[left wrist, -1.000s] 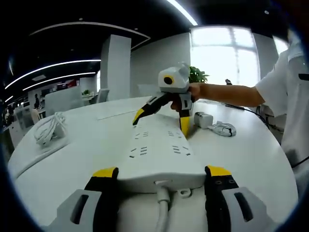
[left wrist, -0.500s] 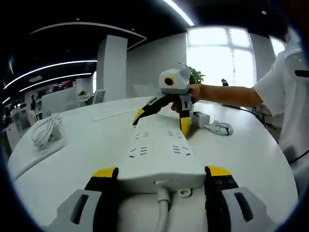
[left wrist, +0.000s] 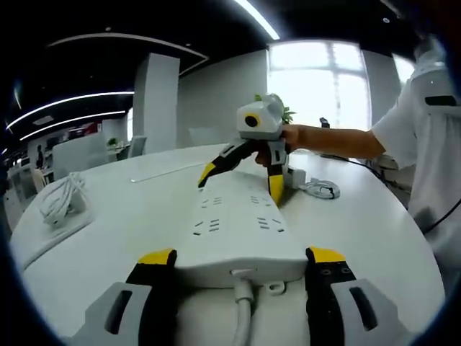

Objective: Straighten the power strip on the desk, plug the charger into it

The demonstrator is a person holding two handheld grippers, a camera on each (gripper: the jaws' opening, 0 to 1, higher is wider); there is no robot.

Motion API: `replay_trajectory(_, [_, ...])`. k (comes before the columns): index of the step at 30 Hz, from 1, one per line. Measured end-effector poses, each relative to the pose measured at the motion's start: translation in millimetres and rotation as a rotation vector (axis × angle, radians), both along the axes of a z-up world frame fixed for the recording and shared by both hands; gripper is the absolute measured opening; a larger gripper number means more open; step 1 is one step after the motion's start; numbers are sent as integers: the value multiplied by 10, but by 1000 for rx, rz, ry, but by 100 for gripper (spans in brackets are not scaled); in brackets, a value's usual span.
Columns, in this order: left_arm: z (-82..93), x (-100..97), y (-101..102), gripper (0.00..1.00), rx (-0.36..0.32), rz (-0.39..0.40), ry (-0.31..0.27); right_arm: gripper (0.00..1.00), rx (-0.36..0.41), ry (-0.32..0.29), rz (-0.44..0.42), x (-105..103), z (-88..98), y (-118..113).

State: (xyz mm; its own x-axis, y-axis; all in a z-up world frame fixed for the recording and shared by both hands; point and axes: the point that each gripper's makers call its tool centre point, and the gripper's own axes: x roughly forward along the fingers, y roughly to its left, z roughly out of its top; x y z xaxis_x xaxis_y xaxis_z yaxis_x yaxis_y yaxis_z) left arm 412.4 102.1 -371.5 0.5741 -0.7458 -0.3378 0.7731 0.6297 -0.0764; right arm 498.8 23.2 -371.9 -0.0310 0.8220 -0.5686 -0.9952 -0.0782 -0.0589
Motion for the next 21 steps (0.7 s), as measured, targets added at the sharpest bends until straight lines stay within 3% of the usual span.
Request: replay_trajectory(21, [-2, 15, 10, 73, -5, -61, -4, 81, -11, 2, -83, -67, 38, -29])
